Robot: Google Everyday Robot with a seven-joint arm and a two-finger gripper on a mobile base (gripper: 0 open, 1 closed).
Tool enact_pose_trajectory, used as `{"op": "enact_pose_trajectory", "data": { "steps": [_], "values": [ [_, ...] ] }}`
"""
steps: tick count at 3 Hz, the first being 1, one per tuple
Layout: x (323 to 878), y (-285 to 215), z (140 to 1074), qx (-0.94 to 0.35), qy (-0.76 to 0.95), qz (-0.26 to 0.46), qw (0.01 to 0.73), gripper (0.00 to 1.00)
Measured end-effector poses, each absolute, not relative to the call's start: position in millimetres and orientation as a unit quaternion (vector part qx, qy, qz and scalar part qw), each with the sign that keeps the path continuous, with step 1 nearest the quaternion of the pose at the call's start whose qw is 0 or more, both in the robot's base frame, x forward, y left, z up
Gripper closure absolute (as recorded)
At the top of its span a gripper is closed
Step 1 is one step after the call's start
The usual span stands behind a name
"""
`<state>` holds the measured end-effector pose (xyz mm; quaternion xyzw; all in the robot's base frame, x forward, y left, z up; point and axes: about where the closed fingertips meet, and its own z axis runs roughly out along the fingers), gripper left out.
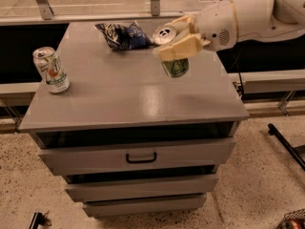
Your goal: Place green can upright
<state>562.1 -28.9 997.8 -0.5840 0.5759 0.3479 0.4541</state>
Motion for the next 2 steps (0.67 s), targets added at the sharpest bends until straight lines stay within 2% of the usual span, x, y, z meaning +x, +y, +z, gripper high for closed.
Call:
{"op": "enact_pose_trajectory", "data": {
  "steps": [2],
  "values": [
    [561.4,-26.3,992.3,-0.553,0.577,0.371,0.473,1.00]
  ]
}}
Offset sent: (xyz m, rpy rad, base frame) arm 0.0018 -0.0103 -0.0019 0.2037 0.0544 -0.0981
